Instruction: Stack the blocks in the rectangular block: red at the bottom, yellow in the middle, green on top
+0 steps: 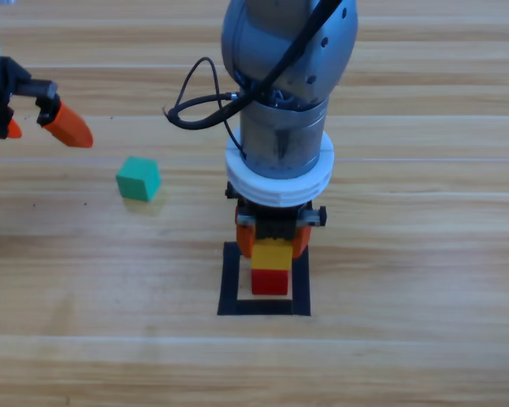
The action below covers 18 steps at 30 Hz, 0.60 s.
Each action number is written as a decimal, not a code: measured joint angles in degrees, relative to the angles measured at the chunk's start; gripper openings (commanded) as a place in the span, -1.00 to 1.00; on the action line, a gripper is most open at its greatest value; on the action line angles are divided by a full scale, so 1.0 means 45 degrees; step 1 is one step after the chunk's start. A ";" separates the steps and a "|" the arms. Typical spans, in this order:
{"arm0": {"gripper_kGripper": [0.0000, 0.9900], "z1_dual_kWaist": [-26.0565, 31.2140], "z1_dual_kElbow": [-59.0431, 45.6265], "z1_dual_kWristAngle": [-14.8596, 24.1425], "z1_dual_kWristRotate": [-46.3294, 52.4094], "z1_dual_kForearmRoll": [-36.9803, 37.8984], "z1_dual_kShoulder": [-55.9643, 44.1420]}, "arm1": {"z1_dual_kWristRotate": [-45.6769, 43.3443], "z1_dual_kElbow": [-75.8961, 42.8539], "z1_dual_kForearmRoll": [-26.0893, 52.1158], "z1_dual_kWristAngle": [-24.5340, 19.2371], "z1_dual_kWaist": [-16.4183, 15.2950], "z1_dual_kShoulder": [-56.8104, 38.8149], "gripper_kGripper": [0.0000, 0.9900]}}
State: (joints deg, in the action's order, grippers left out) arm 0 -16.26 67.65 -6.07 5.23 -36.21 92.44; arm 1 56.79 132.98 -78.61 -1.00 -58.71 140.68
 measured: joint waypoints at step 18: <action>1.00 0.0001 -0.0569 -0.0025 0.0316 0.0700 -0.0057 | 0.0130 0.0271 0.0000 -0.0048 0.0001 0.0230 -1.00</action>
State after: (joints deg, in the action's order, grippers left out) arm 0 -16.26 65.09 -6.18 6.65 -33.06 92.18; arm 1 57.38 134.20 -78.61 -1.21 -58.71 141.72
